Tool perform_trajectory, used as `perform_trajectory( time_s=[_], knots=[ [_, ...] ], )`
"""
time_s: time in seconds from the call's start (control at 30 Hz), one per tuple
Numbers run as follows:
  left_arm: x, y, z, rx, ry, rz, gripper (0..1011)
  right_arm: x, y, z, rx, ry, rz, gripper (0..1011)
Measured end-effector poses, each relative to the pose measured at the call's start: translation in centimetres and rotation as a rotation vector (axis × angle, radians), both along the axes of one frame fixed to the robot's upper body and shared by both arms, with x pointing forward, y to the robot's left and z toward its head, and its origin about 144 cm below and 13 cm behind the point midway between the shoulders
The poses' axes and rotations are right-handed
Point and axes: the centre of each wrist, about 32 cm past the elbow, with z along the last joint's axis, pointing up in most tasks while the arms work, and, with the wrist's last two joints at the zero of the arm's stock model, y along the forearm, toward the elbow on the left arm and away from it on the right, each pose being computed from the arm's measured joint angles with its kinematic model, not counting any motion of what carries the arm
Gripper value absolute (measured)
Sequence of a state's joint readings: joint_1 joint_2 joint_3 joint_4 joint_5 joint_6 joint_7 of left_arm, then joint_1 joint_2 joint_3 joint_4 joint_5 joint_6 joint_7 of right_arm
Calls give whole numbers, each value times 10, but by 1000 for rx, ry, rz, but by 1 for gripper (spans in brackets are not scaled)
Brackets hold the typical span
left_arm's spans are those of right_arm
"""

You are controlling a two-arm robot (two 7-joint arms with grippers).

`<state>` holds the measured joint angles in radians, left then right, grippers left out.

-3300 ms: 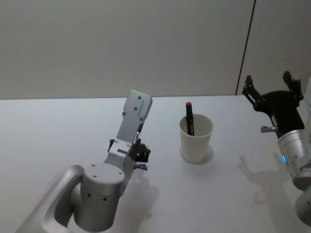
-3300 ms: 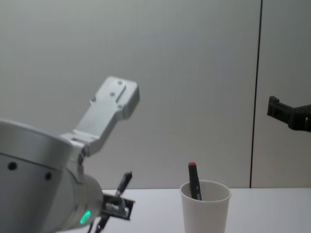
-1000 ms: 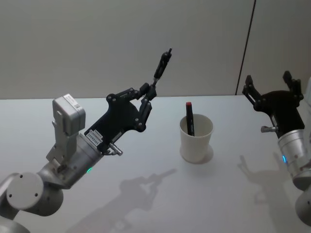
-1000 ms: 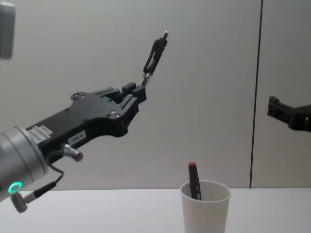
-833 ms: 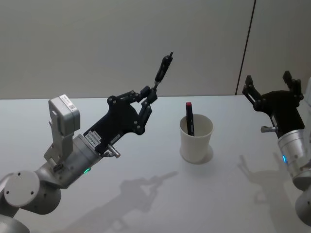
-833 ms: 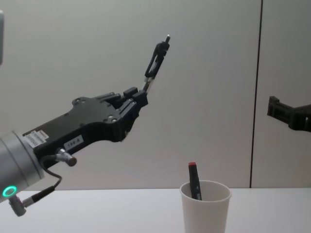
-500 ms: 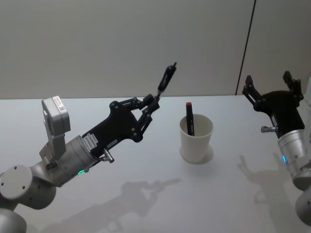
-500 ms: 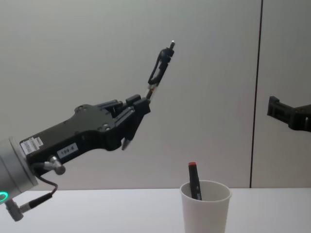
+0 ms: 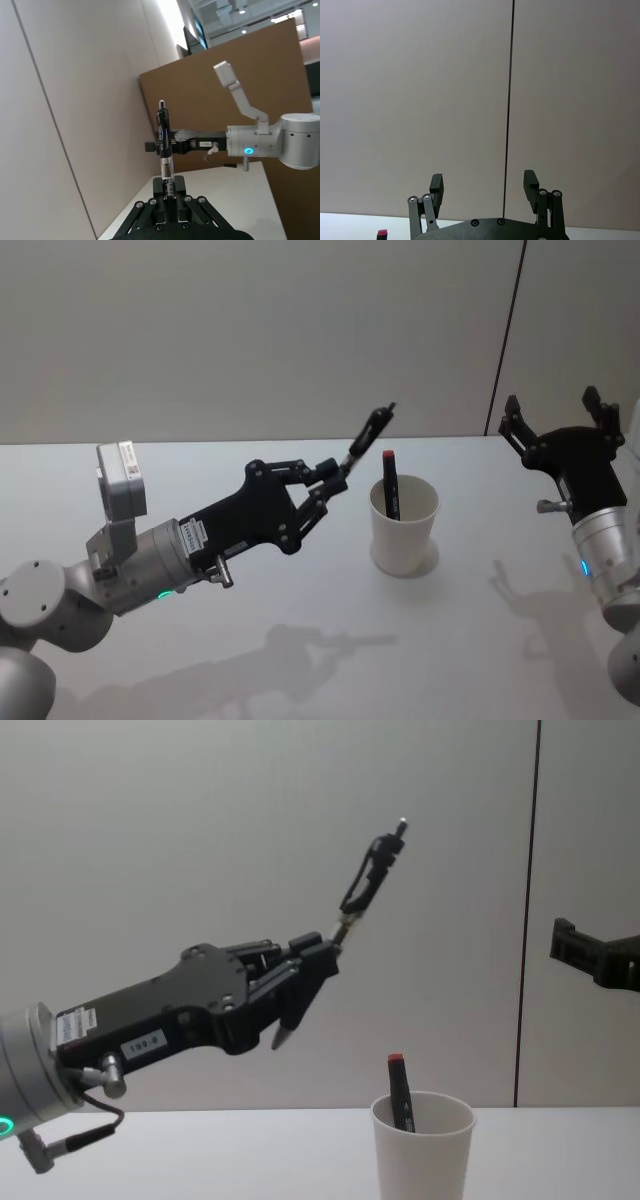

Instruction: Place the pen into the pen holder.

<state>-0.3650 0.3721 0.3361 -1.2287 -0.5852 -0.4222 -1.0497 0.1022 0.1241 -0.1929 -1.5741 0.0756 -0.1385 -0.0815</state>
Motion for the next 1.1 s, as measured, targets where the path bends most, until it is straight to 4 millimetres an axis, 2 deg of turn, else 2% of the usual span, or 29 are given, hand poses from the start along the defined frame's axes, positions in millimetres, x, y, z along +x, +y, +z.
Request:
perform_trajectory(
  time_s=[0.6, 1.1],
  knots=[
    [6, -2, 4, 39, -8, -74, 140, 0, -1, 0, -1, 0, 11, 1002],
    [7, -2, 5, 46, -10, -90, 140, -4, -10, 1, -8, -16, 161, 1001]
  ],
)
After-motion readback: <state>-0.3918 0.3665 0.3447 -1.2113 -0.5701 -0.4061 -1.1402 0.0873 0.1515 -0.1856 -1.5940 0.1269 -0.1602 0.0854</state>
